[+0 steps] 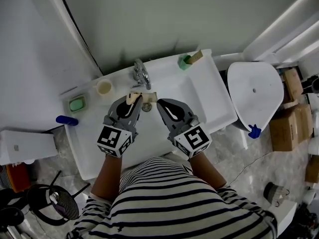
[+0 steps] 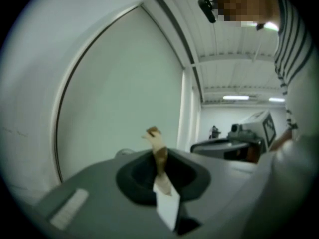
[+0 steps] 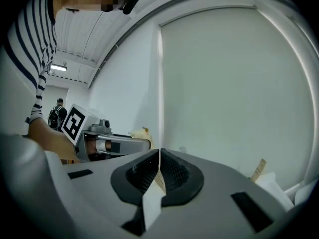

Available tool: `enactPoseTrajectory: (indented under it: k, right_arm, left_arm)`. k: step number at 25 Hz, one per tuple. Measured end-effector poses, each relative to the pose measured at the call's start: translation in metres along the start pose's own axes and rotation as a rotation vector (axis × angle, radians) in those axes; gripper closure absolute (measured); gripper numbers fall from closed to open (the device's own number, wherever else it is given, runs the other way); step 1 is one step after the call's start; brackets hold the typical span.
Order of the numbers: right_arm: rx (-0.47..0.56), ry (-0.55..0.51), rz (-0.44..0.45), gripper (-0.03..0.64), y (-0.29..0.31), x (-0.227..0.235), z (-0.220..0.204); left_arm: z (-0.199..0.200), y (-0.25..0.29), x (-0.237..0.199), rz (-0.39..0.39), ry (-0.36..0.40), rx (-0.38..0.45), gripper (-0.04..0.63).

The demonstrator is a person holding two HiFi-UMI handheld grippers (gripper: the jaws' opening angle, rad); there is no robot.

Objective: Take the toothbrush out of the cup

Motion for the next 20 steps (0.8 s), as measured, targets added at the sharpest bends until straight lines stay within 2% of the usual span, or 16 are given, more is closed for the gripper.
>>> enactPoseTrajectory:
  k: [8, 20]
  right_arm:
    - [-0.001, 0.030, -0.018, 0.607, -0.043, 0.082, -0.008]
    - [-0.002, 0.027, 0.053, 0.607, -0.080, 0.146, -0.018]
  left_arm:
    - [-0.001, 0.081, 0.050, -0.018, 0.005, -0.027, 0.563]
    - [-0.007, 0.141, 0.097, 0.039, -0.005, -0.032, 0.563]
Point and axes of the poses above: the fingertips, and each gripper's own axes: y forward along the fingers, x to its right, z out of its top, the point moved 2 cm from there along -y, backward along the fingers, and after that the axes turned 7 degrees about -z, right-handed, at the moved point
